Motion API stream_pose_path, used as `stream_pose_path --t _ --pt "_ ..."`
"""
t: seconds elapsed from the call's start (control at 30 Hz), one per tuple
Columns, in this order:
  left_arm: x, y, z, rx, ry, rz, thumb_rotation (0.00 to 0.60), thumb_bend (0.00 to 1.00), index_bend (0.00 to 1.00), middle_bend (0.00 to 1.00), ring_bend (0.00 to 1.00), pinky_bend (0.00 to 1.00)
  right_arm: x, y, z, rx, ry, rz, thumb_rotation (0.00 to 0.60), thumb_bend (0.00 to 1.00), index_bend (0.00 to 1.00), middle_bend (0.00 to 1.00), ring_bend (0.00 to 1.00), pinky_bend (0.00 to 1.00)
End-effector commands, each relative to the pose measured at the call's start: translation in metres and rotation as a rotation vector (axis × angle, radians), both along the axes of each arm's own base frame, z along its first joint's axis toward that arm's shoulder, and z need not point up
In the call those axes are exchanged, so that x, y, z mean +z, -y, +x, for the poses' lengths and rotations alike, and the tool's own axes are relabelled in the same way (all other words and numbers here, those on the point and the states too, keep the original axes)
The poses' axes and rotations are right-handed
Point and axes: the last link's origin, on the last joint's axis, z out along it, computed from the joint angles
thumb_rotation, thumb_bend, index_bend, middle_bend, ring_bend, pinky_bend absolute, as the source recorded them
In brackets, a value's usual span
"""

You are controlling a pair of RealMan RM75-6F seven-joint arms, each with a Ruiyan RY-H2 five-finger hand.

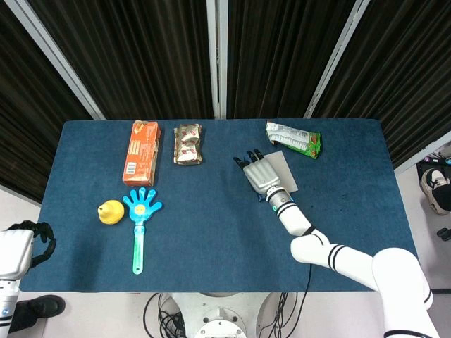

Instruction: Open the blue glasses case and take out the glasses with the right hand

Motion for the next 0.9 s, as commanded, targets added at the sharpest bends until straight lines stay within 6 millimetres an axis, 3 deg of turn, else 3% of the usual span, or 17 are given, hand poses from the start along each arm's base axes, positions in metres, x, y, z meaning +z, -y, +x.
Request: stream_pose_path --t 0.03,0.2,0.3,0.37,0.9 --pt "0.000 0.000 0.000 0.000 0.000 -0.001 0.600 0.38 0.61 0.61 0.45 0.52 0.013 0.002 -0.013 -0.036 -0.015 -0.012 0.600 0.78 0.00 0.31 0.00 0.00" --pt "0.000 0.000 0.000 -0.001 -0.004 0.000 0.600 0.38 0.61 0.61 0.45 0.52 0.035 -0.011 -0.029 -0.089 0.027 0.043 0.600 0.74 0.00 0.32 0.00 0.00" --pt "-0.001 0.000 0.001 0.000 -0.008 0.001 0.600 0.38 0.61 0.61 0.45 0.52 0.049 -0.016 -0.033 -0.071 0.029 0.028 0.600 0.47 0.00 0.31 0.00 0.00" --pt "-0.001 0.000 0.001 0.001 -0.011 0.003 0.600 0.38 0.61 0.61 0.45 0.52 0.055 -0.016 -0.036 -0.061 0.032 0.013 0.600 0.34 0.00 0.28 0.00 0.00" --pt "-0.001 0.000 0.001 0.005 -0.013 0.005 0.600 0.38 0.61 0.61 0.45 0.52 0.055 -0.012 -0.047 -0.005 -0.002 -0.022 0.600 0.20 0.00 0.19 0.00 0.00"
